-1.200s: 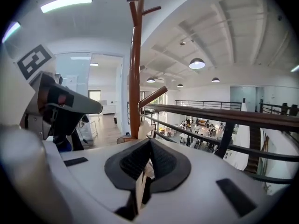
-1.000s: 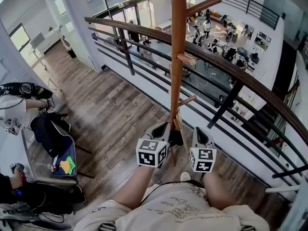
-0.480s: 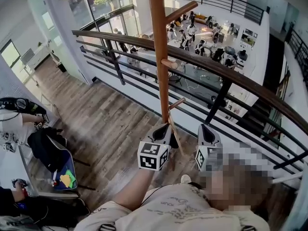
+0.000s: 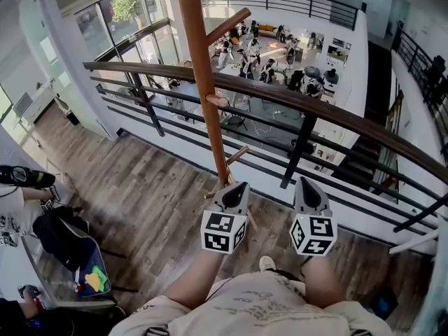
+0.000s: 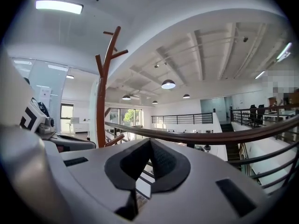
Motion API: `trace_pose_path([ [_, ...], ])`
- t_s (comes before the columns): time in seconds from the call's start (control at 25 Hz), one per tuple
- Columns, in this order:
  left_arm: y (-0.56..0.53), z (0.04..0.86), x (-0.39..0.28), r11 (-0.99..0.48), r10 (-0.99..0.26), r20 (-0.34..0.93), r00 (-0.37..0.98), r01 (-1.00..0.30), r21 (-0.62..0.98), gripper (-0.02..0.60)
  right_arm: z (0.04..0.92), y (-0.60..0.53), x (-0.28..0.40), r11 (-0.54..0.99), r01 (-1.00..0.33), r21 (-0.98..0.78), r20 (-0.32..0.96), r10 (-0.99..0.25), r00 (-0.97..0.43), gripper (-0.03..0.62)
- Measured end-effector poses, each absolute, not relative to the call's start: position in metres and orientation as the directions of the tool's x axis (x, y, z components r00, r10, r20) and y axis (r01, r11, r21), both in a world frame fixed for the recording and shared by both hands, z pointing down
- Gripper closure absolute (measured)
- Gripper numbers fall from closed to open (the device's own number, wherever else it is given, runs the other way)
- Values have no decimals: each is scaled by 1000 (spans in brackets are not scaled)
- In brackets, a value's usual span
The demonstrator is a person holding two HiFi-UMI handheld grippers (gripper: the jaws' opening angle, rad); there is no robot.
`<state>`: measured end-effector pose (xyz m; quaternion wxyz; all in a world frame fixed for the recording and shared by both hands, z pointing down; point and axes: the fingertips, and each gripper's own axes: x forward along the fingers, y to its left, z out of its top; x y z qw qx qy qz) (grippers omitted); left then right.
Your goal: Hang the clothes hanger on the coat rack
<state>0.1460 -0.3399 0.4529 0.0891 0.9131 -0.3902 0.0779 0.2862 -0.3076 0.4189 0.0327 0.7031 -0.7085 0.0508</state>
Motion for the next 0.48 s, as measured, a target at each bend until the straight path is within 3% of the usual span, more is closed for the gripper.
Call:
trace_pose_path([
  [0.48,-331,455,170,-716,-658,214,722,-688,117,578,428,-292,306,-26,-999,-32,123,-992,21,592],
])
